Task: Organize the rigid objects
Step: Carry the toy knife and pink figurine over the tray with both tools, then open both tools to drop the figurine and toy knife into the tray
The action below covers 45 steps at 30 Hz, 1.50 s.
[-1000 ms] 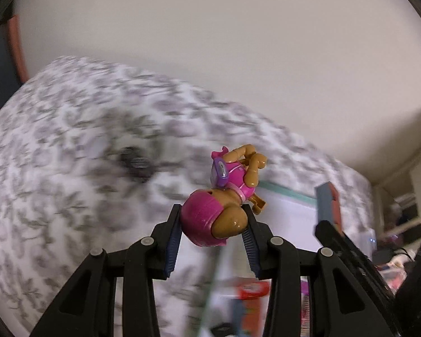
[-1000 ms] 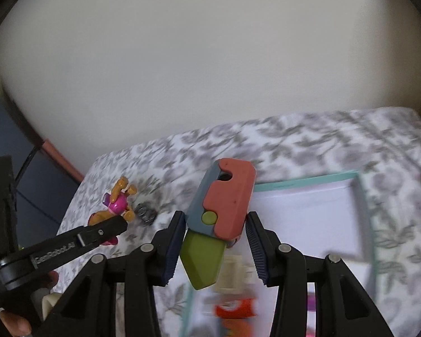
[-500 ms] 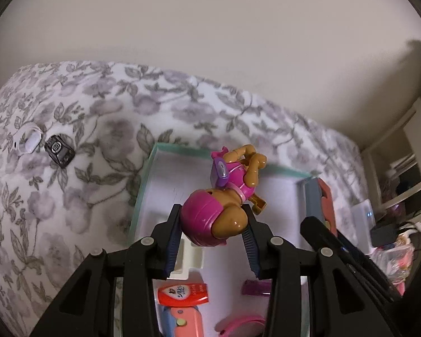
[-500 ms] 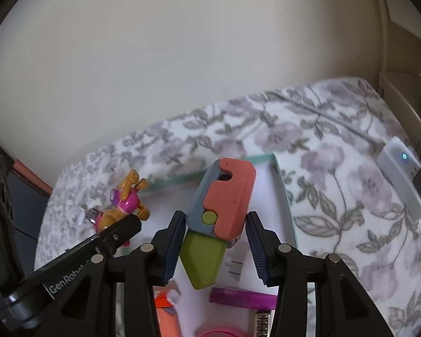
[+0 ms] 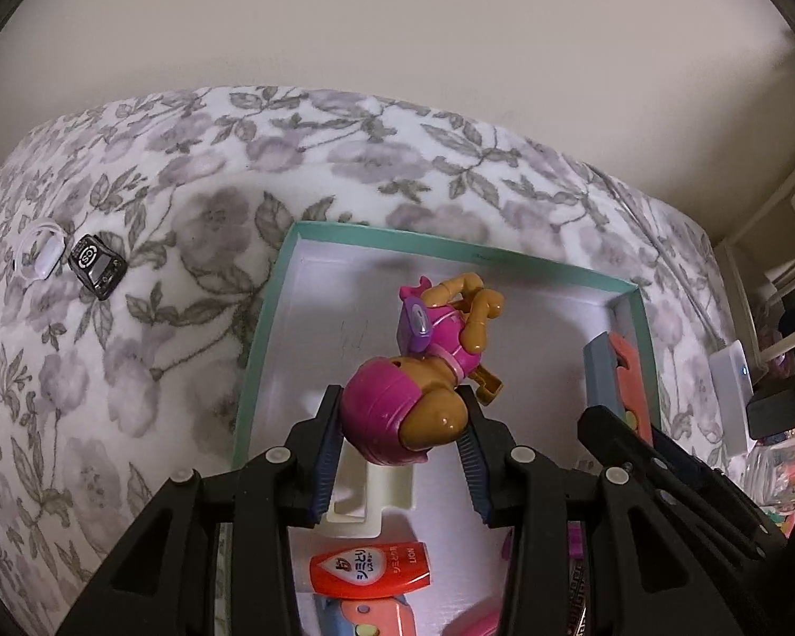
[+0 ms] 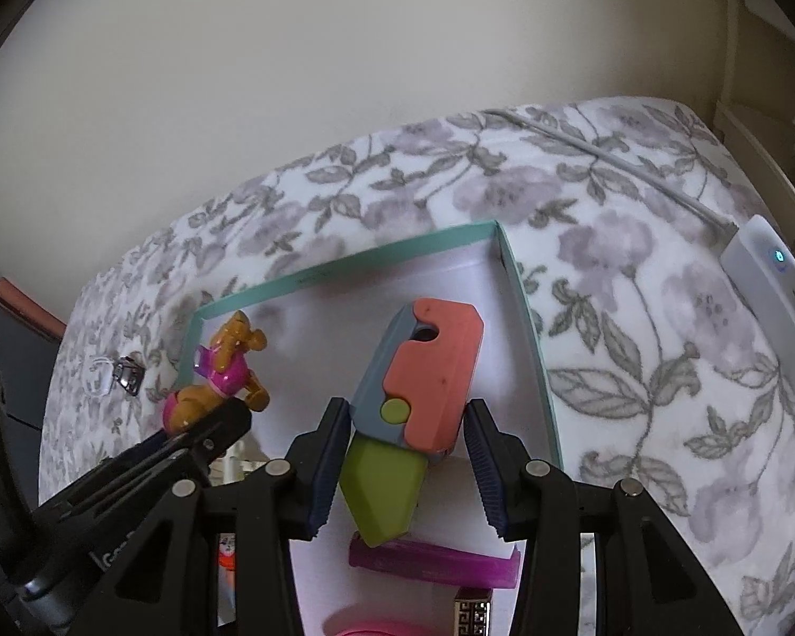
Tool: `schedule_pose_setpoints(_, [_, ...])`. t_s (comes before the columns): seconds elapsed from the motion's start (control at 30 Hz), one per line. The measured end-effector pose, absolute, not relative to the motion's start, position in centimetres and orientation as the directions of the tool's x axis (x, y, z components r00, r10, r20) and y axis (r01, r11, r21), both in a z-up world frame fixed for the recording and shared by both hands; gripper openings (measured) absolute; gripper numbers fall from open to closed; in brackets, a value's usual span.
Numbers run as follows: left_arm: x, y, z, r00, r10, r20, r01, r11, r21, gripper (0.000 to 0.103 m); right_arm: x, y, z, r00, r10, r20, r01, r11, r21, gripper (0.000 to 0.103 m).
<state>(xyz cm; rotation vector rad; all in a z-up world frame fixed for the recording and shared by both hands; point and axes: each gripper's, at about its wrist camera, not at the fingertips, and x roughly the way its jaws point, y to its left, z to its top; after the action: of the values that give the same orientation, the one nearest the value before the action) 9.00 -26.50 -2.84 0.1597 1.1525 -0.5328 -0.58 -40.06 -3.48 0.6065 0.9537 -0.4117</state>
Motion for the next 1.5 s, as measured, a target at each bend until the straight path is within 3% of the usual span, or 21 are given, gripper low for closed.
schedule_pose_setpoints(0.67, [8.9, -26.2, -1.6, 0.33, -0.317, -0.889, 0.483, 0.866, -0.13, 0.044, -1.1, -40.4, -2.9, 0.523, -0.058, -0.851, 0.592, 0.742, 0.314, 0.048])
schedule_pose_setpoints(1.07, [9.4, -24.2, 2.6, 0.442, -0.26, -0.859, 0.415, 0.908, -0.061, 0.05, -2.2, -40.2, 1.2, 0.585, -0.124, -0.802, 0.586, 0.749, 0.311, 0.059])
schedule_pose_setpoints(1.1, [9.5, -24.1, 2.8, 0.447, -0.255, -0.858, 0.408, 0.911, -0.058, 0.051, -2.3, -40.2, 1.6, 0.591, -0.13, -0.796, 0.584, 0.75, 0.311, 0.059])
schedule_pose_setpoints(1.2, [9.9, -23.4, 3.6, 0.475, -0.22, -0.852, 0.373, 0.927, -0.032, 0.08, -2.6, -40.1, 2.4, 0.605, -0.15, -0.782, 0.587, 0.747, 0.31, 0.067])
schedule_pose_setpoints(1.47, [11.2, -21.7, 3.6, 0.488, -0.148, -0.86, 0.292, 0.957, 0.001, 0.08, -2.8, -40.6, 2.0, 0.599, -0.158, -0.785, 0.608, 0.728, 0.317, 0.075])
schedule_pose_setpoints(1.5, [11.4, -21.5, 3.5, 0.486, -0.138, -0.863, 0.28, 0.96, 0.005, 0.08, -2.8, -40.6, 1.9, 0.596, -0.161, -0.787, 0.613, 0.724, 0.316, 0.08])
